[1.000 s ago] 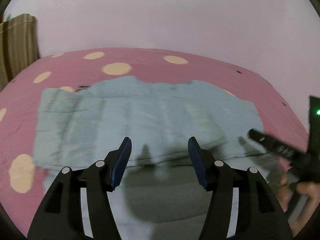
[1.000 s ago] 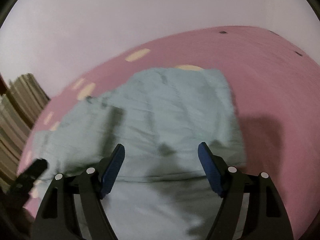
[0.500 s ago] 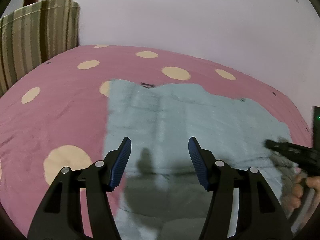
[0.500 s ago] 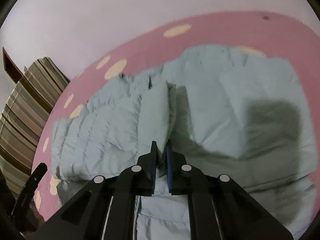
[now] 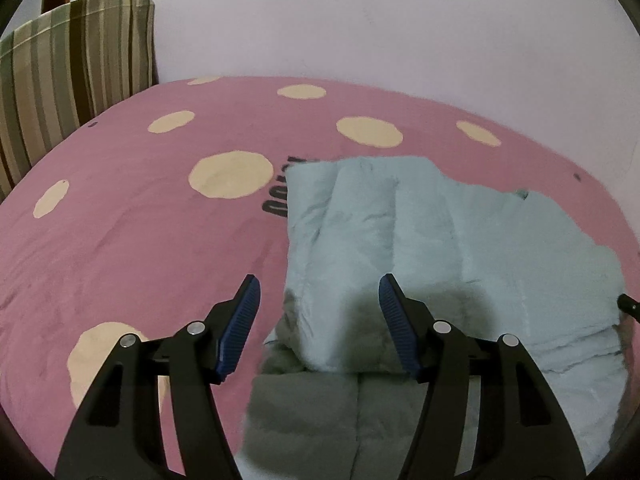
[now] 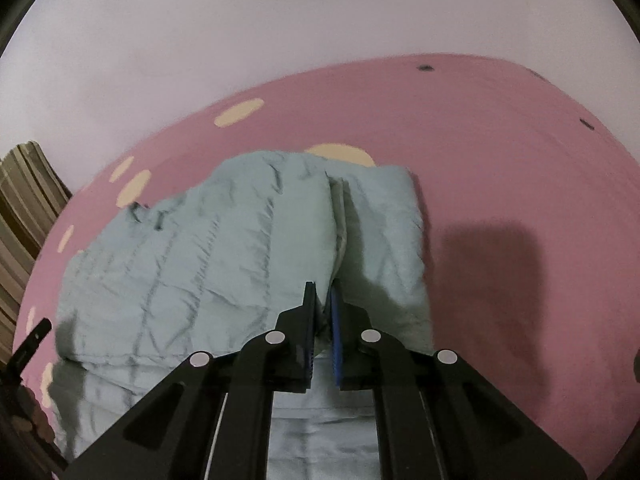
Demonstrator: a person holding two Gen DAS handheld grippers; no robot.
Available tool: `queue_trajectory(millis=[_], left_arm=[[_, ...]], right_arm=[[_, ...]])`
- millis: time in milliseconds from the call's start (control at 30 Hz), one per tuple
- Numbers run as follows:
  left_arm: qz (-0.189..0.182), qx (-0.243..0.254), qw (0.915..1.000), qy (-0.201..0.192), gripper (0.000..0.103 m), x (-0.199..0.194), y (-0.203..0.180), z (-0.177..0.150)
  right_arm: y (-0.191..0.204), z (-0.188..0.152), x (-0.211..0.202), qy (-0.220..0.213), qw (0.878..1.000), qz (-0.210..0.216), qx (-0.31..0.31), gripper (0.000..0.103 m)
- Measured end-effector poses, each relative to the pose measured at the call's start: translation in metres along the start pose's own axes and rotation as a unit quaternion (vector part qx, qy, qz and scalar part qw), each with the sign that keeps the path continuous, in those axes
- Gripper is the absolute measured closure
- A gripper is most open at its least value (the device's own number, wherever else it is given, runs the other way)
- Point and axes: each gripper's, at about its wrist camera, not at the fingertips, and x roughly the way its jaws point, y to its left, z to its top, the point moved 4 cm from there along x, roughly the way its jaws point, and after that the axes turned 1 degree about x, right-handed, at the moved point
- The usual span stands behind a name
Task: Fold large clothes
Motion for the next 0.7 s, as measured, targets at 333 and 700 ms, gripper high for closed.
queue_trajectory(millis=[333, 700], left_arm=[[0.013, -0.013, 0.9982, 0.056, 0.040, 0.036, 0.008, -0.015], [0.008, -0.009, 0.9999, 0.004, 0.040, -0.006, 0.011, 0.001]], right_arm=[[-0.018, -0.016, 0.020, 0.023, 1.000, -0.003, 0.004, 0.096], [-0.010, -0.009, -0.021, -0.015, 0.999, -0.019, -0.023, 0.075]])
